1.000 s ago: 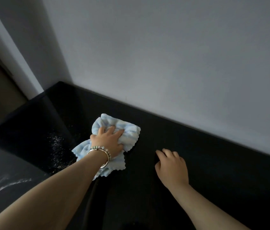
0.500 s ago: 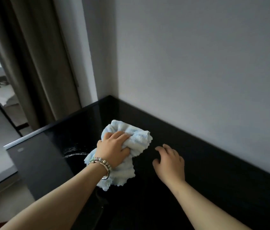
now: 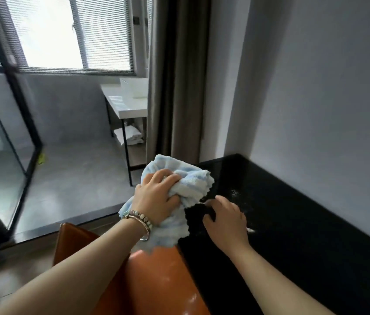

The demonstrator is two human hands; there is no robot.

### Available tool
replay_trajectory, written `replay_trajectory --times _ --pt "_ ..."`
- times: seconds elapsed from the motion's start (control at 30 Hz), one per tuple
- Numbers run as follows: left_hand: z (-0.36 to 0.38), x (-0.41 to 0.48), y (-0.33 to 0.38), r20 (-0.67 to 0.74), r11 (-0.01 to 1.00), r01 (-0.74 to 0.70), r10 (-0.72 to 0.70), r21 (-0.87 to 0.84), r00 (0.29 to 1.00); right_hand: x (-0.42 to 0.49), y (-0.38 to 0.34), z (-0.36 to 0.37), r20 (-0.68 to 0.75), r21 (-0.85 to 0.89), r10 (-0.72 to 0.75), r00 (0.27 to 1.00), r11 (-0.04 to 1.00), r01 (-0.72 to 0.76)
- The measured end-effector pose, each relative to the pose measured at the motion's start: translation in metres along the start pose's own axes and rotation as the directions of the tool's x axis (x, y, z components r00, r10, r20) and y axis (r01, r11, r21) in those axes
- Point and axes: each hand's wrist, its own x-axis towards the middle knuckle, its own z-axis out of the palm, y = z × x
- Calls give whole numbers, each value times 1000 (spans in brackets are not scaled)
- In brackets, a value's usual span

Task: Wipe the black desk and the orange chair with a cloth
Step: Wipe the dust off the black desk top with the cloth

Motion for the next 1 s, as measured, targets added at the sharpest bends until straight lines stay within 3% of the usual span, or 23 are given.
replay_trajectory --times 0.47,0.67,1.0 --pt "-185 -91 -249 -25 983 97 -95 158 995 -19 -295 123 -4 28 -145 989 989 145" --pt "-203 -82 -325 -60 972 164 -155 171 986 16 -350 165 34 37 -160 986 987 159" --pt "-164 38 -435 14 975 70 -75 209 997 172 -386 229 34 45 -96 995 995 94"
